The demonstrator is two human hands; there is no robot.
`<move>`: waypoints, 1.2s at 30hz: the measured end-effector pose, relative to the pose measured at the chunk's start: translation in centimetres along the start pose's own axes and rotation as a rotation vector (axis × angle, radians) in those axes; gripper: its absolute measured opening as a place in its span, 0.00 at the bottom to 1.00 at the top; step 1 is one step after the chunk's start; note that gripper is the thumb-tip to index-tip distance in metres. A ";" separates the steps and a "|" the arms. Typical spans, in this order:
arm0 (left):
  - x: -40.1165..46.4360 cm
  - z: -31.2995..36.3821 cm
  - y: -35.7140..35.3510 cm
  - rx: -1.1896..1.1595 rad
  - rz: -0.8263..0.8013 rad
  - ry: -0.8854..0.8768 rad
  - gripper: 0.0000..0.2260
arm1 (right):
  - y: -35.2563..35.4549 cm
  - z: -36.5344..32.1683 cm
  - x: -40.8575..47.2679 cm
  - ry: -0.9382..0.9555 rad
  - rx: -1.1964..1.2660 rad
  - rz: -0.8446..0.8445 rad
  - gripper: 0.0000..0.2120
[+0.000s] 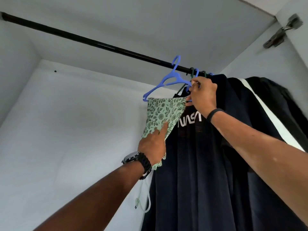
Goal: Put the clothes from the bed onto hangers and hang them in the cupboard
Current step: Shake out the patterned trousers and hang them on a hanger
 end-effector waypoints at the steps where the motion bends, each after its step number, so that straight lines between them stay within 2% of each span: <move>1: 1.4 -0.2 -0.1 0.018 -0.010 0.009 0.33 | -0.3 0.6 1.3 0.009 -0.021 0.012 0.11; 7: 7.0 0.2 -1.2 0.159 -0.068 0.024 0.33 | -2.3 5.3 7.5 -0.038 -0.121 0.063 0.11; 12: 8.6 0.6 -3.1 0.188 -0.119 -0.034 0.31 | -4.4 8.5 9.7 -0.146 -0.112 0.013 0.07; 16: 8.3 0.8 -4.7 0.093 -0.200 -0.049 0.31 | -4.6 8.9 10.2 -0.048 -0.277 -0.005 0.06; 20: 7.1 1.4 -6.1 -0.015 -0.248 -0.057 0.33 | -3.8 9.2 8.3 0.019 -0.261 0.024 0.09; 21: 6.7 1.6 -6.3 -0.041 -0.245 -0.061 0.32 | -3.3 9.3 7.4 0.013 -0.222 0.046 0.11; 24: 6.1 2.2 -6.0 -0.134 -0.213 -0.071 0.29 | -1.9 10.5 3.5 -0.107 -0.038 0.077 0.27; 27: 5.3 2.8 -5.7 -0.239 -0.216 -0.056 0.27 | -1.7 13.1 -0.1 -0.288 -0.091 -0.003 0.37; 28: 4.7 3.2 -5.8 -0.268 -0.241 -0.051 0.27 | -1.8 14.0 -1.4 -0.361 -0.101 -0.055 0.35; 31: 2.7 4.4 -6.0 -0.310 -0.311 -0.051 0.28 | -2.6 15.0 -4.8 -0.475 0.007 -0.239 0.04; 36: 0.0 5.7 -4.1 -0.385 -0.285 -0.047 0.29 | -0.5 11.9 -7.0 -0.372 -0.024 -0.209 0.11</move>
Point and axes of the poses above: each hand's wrist, its own x-axis towards the middle knuckle, its own y-axis out of the back of the hand, z = x × y, the point moved 9 cm from there along x, towards the middle knuckle, and after that the axes turned 2 degrees about z, right-handed, at the moved point
